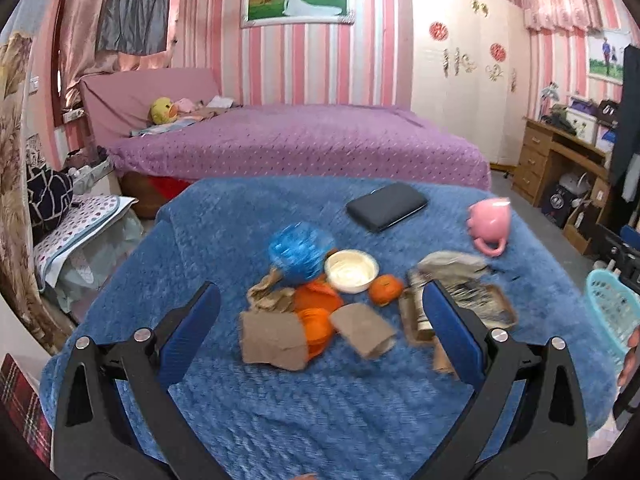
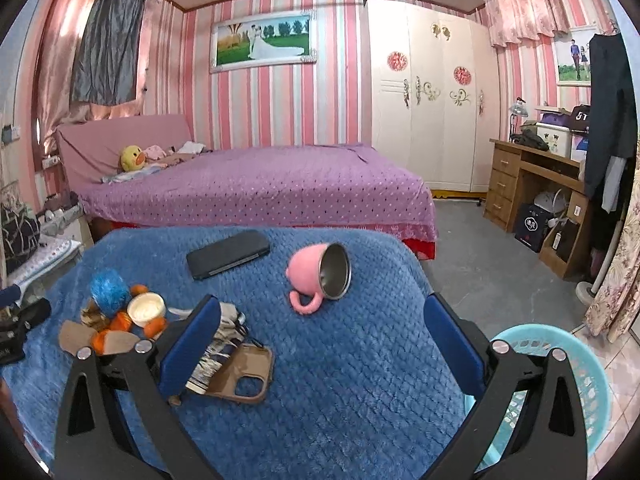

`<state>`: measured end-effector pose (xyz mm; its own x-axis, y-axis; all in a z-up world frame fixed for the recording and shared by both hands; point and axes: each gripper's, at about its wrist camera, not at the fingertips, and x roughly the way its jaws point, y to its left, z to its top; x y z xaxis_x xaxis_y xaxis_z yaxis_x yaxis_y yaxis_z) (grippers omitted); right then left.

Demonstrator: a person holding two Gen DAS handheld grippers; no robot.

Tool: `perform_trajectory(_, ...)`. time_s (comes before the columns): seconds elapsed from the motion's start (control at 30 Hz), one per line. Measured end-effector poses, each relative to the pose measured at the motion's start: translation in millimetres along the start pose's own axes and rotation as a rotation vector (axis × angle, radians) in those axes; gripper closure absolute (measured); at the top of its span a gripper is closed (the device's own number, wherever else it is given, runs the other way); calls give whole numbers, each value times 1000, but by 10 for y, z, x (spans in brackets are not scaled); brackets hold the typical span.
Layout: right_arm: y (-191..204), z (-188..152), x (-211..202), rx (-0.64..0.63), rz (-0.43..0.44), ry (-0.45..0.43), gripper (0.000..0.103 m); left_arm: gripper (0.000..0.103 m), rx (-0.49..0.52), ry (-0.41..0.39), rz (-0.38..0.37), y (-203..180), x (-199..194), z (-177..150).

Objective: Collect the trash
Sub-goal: 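Grasp the brown cardboard tube with the left gripper while the right gripper reaches the printed paper bag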

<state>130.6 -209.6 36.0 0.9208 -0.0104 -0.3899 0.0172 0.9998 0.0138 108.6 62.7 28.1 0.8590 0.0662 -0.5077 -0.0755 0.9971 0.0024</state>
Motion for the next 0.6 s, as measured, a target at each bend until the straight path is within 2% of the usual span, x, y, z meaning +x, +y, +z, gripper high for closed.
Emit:
perform_trajectory(0.17,-8,-69,179,-31,-5,40,4,5,16,39,57,187,225,-49)
perform_trajectory(0.3,-55,-128,275,-68,-59,64,4,5,-8,89,86,378,351,-126)
perform_trajectory(0.4,-112,-190,354,-51,-52,100,4,5,-29,115,105,503,433,-200)
perform_trajectory(0.53,-125,-246,407,-76,-96,108,4,6,-89,169,41,556,565,-293)
perform_trajectory(0.6,-124,-261,423,-87,-117,104,4,6,-84,192,-3,470,639,-313)
